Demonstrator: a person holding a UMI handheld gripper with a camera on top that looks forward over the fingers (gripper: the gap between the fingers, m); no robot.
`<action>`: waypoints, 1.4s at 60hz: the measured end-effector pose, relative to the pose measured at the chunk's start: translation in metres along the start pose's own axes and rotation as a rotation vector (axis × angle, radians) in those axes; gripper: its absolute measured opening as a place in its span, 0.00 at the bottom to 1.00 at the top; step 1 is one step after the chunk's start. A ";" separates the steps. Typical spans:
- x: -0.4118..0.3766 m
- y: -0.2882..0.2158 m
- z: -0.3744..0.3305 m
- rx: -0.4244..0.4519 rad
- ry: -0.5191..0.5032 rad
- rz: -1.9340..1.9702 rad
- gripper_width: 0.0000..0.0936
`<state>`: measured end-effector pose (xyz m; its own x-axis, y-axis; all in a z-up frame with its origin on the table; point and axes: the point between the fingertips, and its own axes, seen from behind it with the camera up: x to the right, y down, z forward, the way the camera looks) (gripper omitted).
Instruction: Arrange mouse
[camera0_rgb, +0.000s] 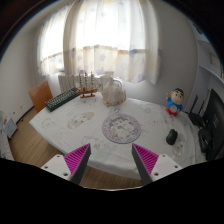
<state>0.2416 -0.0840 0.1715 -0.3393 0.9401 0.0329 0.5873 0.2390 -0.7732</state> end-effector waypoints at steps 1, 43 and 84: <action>0.002 0.001 0.000 -0.002 0.004 0.009 0.92; 0.246 0.068 -0.008 -0.049 0.374 0.227 0.91; 0.339 0.087 0.155 0.012 0.331 0.215 0.91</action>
<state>0.0635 0.2173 0.0171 0.0474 0.9964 0.0703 0.6099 0.0268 -0.7920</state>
